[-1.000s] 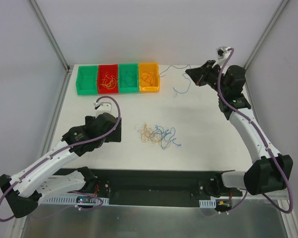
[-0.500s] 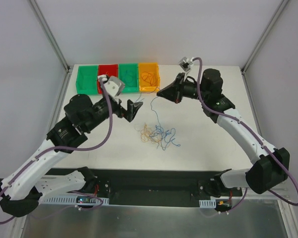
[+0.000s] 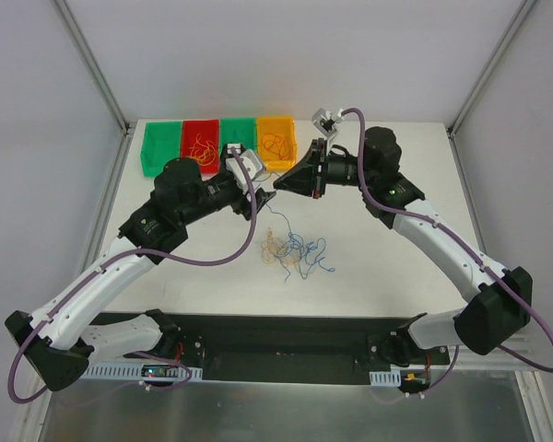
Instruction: Untangle the cables
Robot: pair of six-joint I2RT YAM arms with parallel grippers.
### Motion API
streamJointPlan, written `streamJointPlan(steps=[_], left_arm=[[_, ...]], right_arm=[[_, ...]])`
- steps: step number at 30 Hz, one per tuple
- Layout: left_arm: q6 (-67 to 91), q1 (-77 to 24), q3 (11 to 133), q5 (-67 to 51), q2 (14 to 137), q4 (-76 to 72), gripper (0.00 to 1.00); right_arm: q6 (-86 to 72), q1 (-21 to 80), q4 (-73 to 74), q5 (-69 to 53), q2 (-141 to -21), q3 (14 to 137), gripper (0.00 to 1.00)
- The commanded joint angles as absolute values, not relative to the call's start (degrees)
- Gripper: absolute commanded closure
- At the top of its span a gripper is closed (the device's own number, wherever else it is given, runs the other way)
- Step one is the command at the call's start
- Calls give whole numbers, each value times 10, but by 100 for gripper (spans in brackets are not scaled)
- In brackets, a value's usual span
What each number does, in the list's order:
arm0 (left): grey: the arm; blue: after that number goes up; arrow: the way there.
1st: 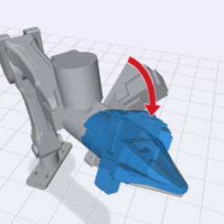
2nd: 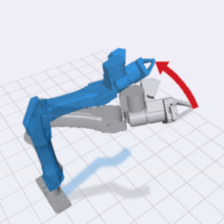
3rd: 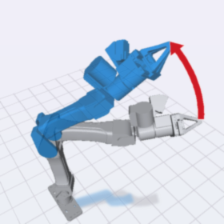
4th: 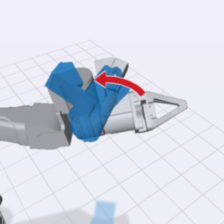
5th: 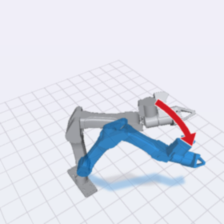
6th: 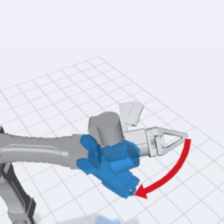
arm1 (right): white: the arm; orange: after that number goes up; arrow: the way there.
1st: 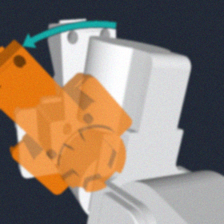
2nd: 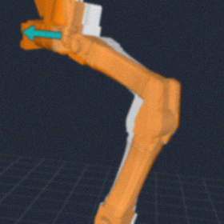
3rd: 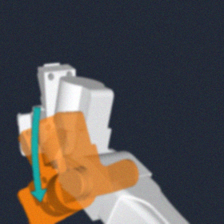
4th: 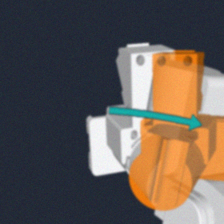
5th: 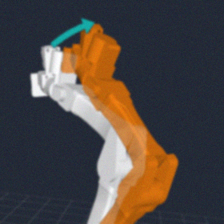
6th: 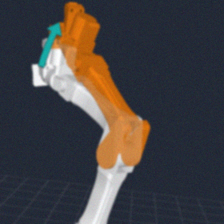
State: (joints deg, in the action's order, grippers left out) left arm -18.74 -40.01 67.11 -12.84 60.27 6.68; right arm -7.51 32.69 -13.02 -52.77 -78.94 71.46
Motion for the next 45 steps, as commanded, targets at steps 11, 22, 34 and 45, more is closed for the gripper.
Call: streamJointPlan(steps=[11, 22, 34, 45], left_arm=[[-224, -396, 624, -137, 594, 2, 21], [-218, -397, 619, -133, 591, 2, 100], [-21, -353, 583, -57, 548, 10, 100], [7, -204, 741, 11, 648, 34, 100]], right_arm=[[-76, 350, -152, -532, -786, 757, 100], [-61, 365, -120, -498, -788, 773, 99], [-5, 336, -34, -431, -773, 771, 20], [-63, 227, -49, -341, -775, 722, 20]])
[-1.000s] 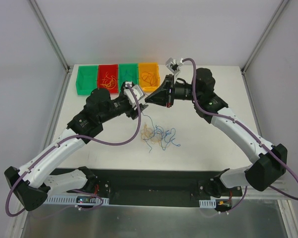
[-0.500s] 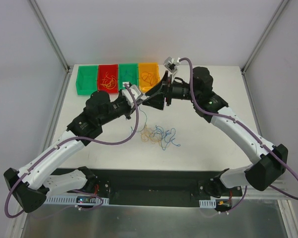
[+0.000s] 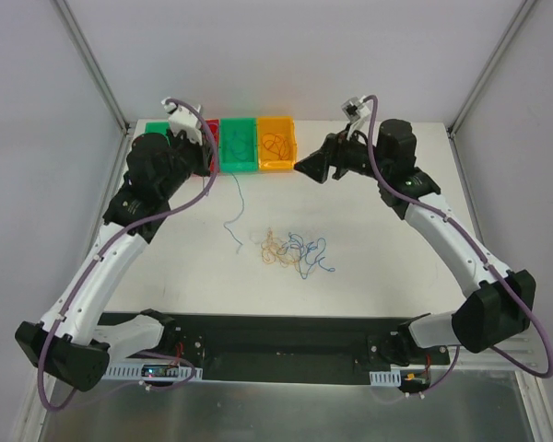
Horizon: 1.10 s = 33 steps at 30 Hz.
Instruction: Untangle the cables
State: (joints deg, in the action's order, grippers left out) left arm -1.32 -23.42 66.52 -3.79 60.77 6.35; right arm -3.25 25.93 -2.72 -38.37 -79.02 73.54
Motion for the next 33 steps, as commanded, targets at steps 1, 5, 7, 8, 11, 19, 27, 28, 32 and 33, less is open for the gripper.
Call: streamJointPlan(steps=[1, 5, 7, 8, 11, 19, 27, 28, 32, 33], left_arm=[[10, -194, 752, 10, 665, 26, 100], [16, -164, 790, 9, 736, -40, 100], [5, -155, 808, 12, 776, -78, 100], [-8, -151, 816, 15, 798, -96, 100], [-36, -141, 843, 12, 859, -165, 100], [-70, -125, 953, 1, 1011, -235, 100], [-111, -123, 1048, 2, 1125, -265, 100], [-108, -123, 1058, 2, 1136, -272, 100], [-78, -123, 1087, 1, 1189, -274, 100], [-69, -123, 1087, 1, 1199, -277, 100]], right_arm=[[-74, 218, -56, -340, -779, 718, 20], [-122, 186, -110, -340, -802, 691, 20], [-153, 166, -144, -355, -823, 682, 20], [-169, 158, -163, -368, -835, 679, 21], [-198, 142, -206, -384, -866, 673, 23], [-221, 111, -259, -391, -903, 662, 24], [-240, 97, -308, -399, -897, 640, 24], [-244, 96, -313, -399, -900, 640, 25], [-257, 95, -330, -403, -912, 639, 25], [-258, 94, -332, -404, -916, 642, 25]])
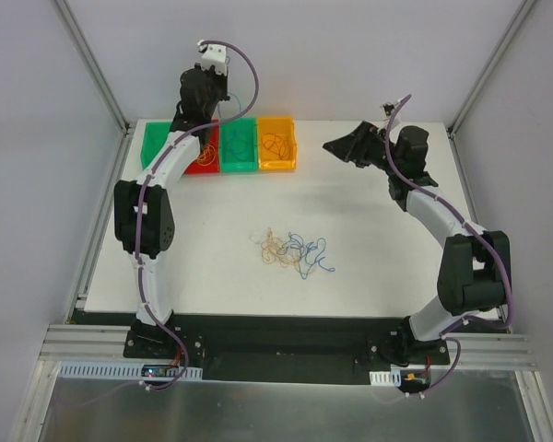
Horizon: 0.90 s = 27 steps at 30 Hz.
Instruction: Untangle the cables
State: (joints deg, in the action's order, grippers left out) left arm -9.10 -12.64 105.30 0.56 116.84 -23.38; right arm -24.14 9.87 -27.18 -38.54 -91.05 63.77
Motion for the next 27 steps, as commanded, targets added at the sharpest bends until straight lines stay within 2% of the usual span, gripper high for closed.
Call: streamJointPlan(steps=[1, 9, 27], left_arm=[[-60, -123, 1086, -14, 1209, -276, 100], [-15, -123, 1053, -23, 1274, -279, 100], [140, -97, 1120, -46, 1387, -185, 100]], right_arm=[[-259, 93, -334, -404, -918, 642, 25], [-273, 91, -351, -410, -934, 643, 26], [-287, 80, -367, -419, -953, 642, 26]])
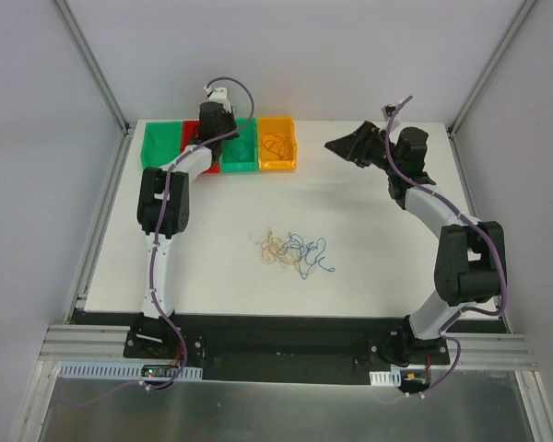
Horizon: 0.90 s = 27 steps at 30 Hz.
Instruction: Untangle the cables
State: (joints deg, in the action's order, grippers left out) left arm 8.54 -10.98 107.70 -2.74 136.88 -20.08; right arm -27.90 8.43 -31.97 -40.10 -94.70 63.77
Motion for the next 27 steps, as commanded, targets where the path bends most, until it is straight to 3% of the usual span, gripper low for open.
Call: streamJointPlan(steps=[1, 13, 27], left_arm=[[148, -97, 1121, -46, 1387, -183, 100], [204, -95, 1131, -97, 1388, -110, 99], [187, -92, 1094, -105, 1291, -59, 56]], right_arm=[[-287, 80, -368, -420, -954, 642, 27], [-308, 78, -393, -428, -966, 642, 27], [-320, 78, -408, -442, -975, 643, 27]])
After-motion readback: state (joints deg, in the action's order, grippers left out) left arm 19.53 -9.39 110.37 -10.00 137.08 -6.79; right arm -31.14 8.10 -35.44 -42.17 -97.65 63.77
